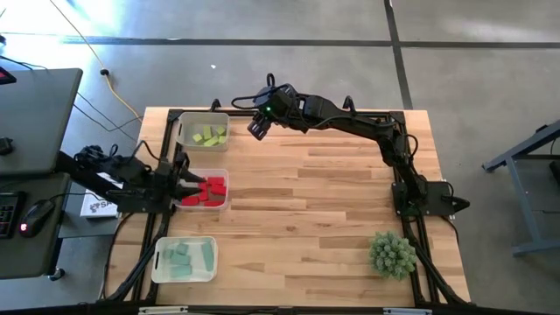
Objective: Sort & place blocks by color
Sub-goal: Return to home position
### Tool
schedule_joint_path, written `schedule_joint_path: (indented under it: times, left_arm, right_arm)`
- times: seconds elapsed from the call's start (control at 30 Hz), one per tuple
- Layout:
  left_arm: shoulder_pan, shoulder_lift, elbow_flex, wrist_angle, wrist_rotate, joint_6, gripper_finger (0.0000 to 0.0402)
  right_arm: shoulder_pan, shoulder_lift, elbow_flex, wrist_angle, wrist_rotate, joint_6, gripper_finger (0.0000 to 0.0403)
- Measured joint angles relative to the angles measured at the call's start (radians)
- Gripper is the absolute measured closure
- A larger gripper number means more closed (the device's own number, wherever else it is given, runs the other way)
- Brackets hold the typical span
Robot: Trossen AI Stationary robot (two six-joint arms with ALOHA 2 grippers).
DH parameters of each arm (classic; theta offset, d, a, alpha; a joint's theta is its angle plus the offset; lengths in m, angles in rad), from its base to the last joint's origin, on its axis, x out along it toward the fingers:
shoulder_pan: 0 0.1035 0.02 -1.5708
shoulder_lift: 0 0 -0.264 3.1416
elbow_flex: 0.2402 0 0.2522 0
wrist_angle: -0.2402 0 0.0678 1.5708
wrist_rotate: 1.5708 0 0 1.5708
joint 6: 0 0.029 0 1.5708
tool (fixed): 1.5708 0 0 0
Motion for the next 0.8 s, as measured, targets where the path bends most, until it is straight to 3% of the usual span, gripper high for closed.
schedule_joint_path:
  times: [0.27,0.57,0.8]
  left_arm:
    - [0.048,-0.001,-0.095,0.128,0.009,-0.008,0.0280]
    - [0.168,-0.001,-0.196,0.135,0.011,-0.045,0.0280]
    - [0.271,0.006,-0.216,0.144,0.067,-0.058,0.0280]
  right_arm:
    - [0.000,0.000,0.000,-0.001,-0.061,0.009,0.0176]
    - [0.000,0.000,0.000,-0.005,-0.254,0.009,0.0176]
    - [0.000,-0.003,0.000,-0.011,-0.268,0.006,0.0176]
